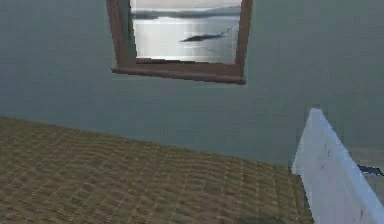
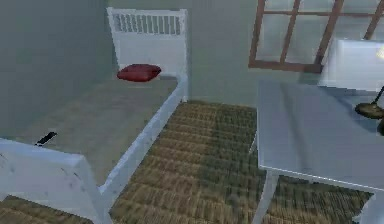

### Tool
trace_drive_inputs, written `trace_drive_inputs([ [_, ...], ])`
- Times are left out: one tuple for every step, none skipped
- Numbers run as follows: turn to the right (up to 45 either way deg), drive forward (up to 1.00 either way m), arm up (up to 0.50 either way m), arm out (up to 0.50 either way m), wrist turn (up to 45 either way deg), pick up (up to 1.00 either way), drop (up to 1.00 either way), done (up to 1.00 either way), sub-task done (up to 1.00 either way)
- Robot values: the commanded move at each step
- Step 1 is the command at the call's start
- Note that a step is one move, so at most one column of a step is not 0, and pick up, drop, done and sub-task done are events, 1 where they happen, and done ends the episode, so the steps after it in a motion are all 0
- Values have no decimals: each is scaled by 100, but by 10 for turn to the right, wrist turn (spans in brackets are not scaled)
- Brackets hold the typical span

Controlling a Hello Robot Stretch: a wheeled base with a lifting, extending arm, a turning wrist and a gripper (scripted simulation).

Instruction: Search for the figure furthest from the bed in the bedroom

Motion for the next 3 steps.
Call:
trace_drive_inputs([
  [-450,0,0,0,0,0,0,0,0],
  [-450,0,0,0,0,0,0,0,0],
  [-420,0,0,0,0,0,0,0,0],
])
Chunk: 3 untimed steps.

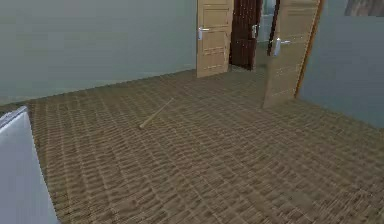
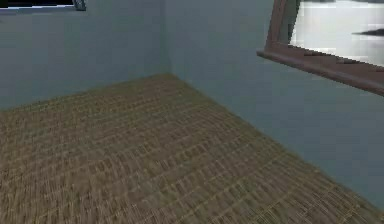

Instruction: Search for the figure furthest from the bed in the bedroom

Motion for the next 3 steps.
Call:
trace_drive_inputs([
  [0,70,0,0,0,0,0,0,0],
  [-420,0,0,0,0,0,0,0,0],
  [0,100,0,0,0,0,0,0,0],
])
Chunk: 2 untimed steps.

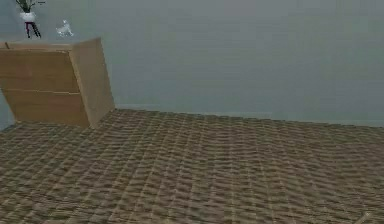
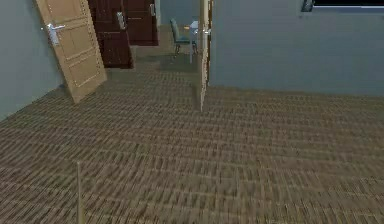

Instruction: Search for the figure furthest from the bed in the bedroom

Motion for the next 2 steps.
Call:
trace_drive_inputs([
  [-180,0,0,0,0,0,0,0,0],
  [0,100,0,0,0,0,0,0,0],
])
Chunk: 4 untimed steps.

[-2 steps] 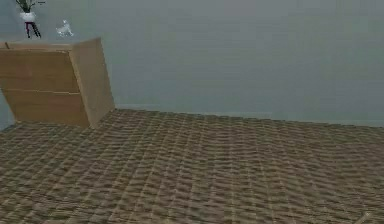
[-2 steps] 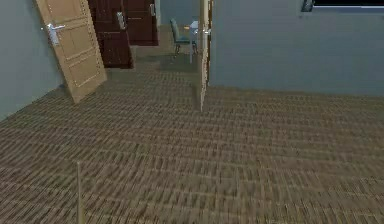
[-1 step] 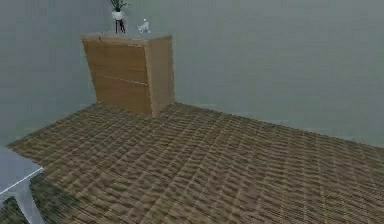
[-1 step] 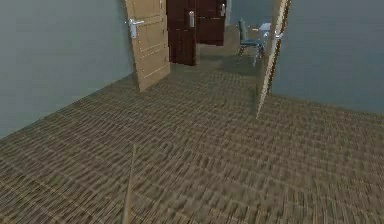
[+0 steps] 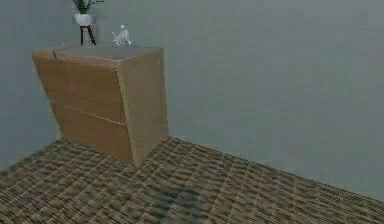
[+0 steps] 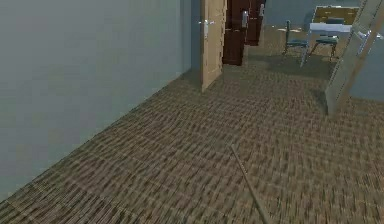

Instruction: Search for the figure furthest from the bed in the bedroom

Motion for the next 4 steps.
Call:
trace_drive_inputs([
  [0,100,0,0,0,0,0,0,0],
  [-60,0,0,0,0,0,0,0,0],
  [0,25,0,0,0,0,0,0,0],
  [-300,0,0,0,0,0,0,0,0],
])
